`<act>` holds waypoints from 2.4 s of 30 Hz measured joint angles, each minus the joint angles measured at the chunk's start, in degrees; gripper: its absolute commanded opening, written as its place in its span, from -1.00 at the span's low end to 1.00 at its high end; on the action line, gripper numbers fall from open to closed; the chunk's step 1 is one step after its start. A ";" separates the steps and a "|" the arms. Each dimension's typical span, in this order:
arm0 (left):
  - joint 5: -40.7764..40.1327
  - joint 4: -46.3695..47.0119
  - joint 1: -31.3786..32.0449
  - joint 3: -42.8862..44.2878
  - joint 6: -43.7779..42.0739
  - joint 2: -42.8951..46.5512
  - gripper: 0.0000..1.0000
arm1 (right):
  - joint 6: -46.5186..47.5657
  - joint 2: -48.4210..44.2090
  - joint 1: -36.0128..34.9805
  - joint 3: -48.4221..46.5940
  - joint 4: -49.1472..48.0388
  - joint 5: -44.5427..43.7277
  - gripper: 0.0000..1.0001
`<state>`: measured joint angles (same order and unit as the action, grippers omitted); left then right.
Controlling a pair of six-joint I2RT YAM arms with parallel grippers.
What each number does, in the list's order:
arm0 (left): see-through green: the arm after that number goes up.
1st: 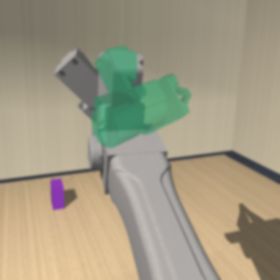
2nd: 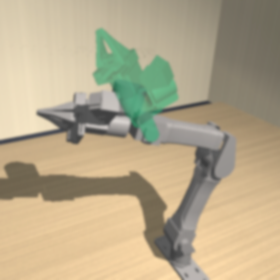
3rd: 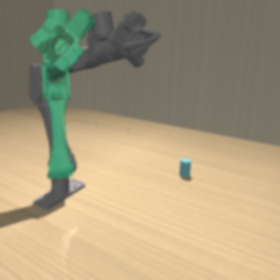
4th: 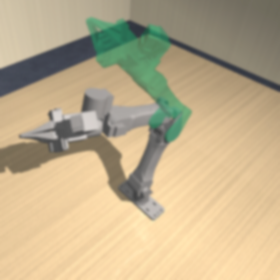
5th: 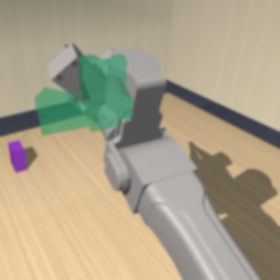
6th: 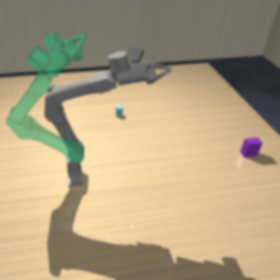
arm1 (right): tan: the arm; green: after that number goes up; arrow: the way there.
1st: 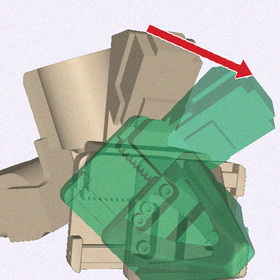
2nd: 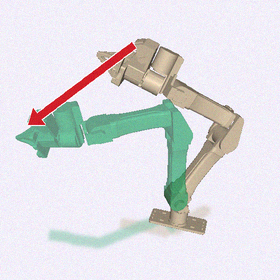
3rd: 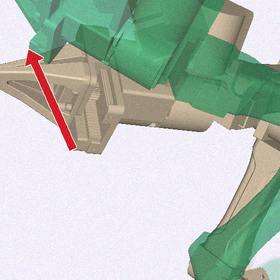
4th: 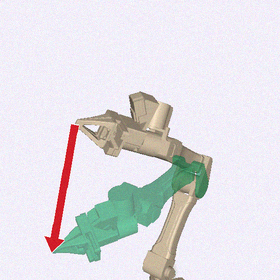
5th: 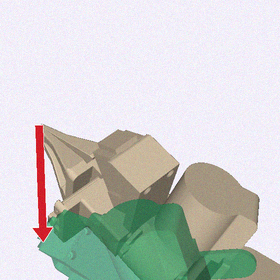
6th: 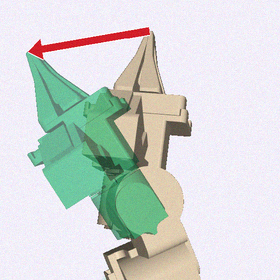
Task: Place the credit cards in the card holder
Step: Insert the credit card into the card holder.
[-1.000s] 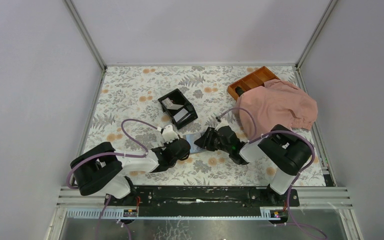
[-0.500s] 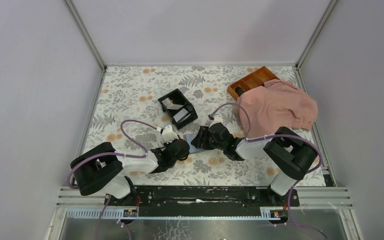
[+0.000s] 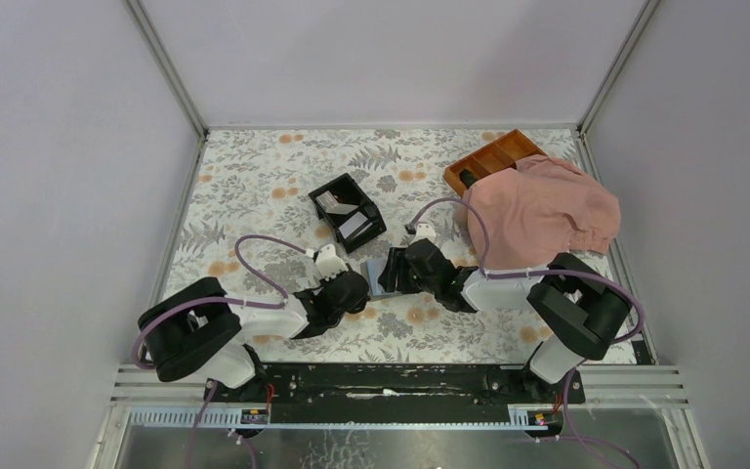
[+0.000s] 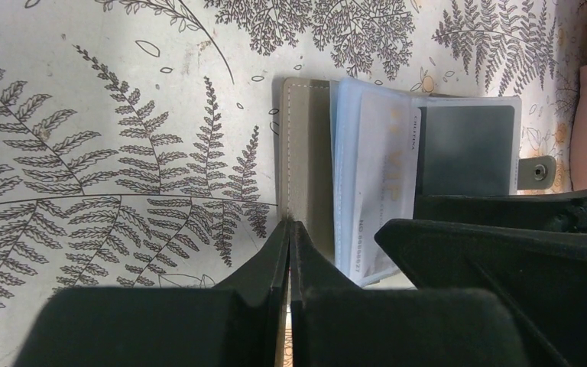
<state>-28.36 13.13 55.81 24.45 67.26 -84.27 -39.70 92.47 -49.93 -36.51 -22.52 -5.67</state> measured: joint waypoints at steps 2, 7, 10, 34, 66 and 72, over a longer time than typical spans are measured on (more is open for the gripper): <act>0.02 0.26 0.00 -0.13 0.02 0.02 -1.00 | 0.44 -0.28 -0.07 -0.33 1.14 -0.48 0.27; 0.26 0.83 0.00 -0.20 0.09 -0.15 -1.00 | 1.40 -1.33 -0.09 -0.70 3.52 -1.68 0.18; 0.28 0.83 0.00 -0.20 0.09 -0.17 -1.00 | 1.95 -1.75 -0.07 -0.79 4.55 -3.37 0.07; 0.26 2.19 0.00 -0.81 0.07 -0.33 -1.00 | 3.65 -0.87 -0.07 -1.55 7.32 -8.90 -0.86; 0.44 5.64 -0.31 -0.98 0.07 -2.01 -1.00 | 6.05 2.93 -1.16 -4.81 6.91 -9.27 -0.95; 0.83 5.66 -0.39 -1.16 0.07 -1.68 -1.00 | 6.49 2.93 -2.21 -5.77 9.07 -10.49 -0.91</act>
<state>-27.53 18.79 55.42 23.29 67.33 -85.95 -33.21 95.39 -52.14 -42.28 -13.45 -16.16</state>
